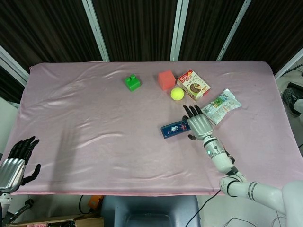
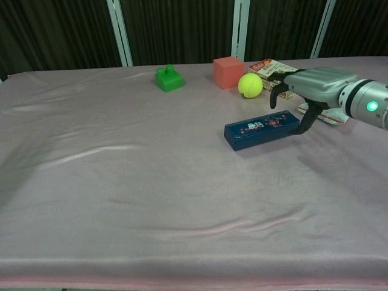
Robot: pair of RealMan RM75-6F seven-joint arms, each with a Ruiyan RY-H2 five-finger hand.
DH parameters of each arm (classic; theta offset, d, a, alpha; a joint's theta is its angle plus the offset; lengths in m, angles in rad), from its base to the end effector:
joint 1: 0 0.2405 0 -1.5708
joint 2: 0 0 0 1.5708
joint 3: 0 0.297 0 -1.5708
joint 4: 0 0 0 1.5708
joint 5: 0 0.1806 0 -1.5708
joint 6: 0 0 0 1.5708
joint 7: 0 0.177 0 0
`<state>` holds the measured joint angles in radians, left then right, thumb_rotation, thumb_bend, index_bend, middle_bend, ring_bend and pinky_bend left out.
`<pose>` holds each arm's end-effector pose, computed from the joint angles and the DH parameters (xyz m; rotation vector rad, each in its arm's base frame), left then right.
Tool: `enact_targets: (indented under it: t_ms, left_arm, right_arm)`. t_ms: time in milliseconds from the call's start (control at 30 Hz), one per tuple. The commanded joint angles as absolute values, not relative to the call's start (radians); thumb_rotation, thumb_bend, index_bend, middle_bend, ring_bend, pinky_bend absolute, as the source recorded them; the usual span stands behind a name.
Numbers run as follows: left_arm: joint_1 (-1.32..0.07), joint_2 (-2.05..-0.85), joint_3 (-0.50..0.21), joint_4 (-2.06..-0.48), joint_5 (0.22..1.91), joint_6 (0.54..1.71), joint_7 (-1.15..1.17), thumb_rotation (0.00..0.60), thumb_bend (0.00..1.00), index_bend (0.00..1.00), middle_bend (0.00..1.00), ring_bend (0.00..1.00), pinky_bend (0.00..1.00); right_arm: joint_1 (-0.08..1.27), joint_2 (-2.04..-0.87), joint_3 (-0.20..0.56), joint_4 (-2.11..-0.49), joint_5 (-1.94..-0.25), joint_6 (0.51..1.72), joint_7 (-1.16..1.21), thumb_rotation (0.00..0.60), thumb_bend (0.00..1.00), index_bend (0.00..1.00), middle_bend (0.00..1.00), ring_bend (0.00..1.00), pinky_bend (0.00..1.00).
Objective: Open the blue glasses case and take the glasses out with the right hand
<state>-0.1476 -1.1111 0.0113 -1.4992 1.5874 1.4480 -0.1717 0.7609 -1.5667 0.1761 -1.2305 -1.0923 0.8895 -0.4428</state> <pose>-0.3375 0.2254 0.1946 -1.5220 -0.9464 -0.9583 -0.2160 -0.4331 0.0135 1.8425 -0.7368 0.6855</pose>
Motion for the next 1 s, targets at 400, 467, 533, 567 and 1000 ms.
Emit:
enact_targets:
  t_ms: [400,467,533,567,1000]
  left_arm:
    - [-0.145,-1.109,0.009,-1.509,1.582,1.452,-0.16,0.6,0.43,0.0,0.01,0.0,0.06]
    - [-0.143,-1.108,0.008,-1.508,1.585,1.459,-0.166,0.6,0.43,0.0,0.01,0.0,0.06]
    - [-0.142,-1.108,0.009,-1.507,1.587,1.461,-0.168,0.6,0.43,0.0,0.01,0.0,0.06]
    - [-0.142,-1.108,0.009,-1.506,1.588,1.461,-0.168,0.6,0.43,0.0,0.01,0.0,0.06]
    - [-0.142,-1.112,0.014,-1.508,1.596,1.461,-0.156,0.6,0.43,0.0,0.02,0.0,0.06]
  right_arm:
    - [0.797,-1.65,0.184,-1.147,-1.093,0.877,-0.443,0.6,0.52,0.49,0.06,0.0,0.0]
    - [0.79,-1.643,0.183,-1.155,-1.098,0.886,-0.433,0.6,0.52,0.49,0.06,0.0,0.0]
    - [0.785,-1.634,0.179,-1.162,-1.107,0.892,-0.427,0.6,0.52,0.48,0.06,0.0,0.0]
    - [0.781,-1.629,0.177,-1.166,-1.111,0.896,-0.425,0.6,0.52,0.47,0.06,0.0,0.0]
    - [0.772,-1.643,0.165,-1.142,-1.123,0.888,-0.394,0.6,0.52,0.47,0.06,0.0,0.0]
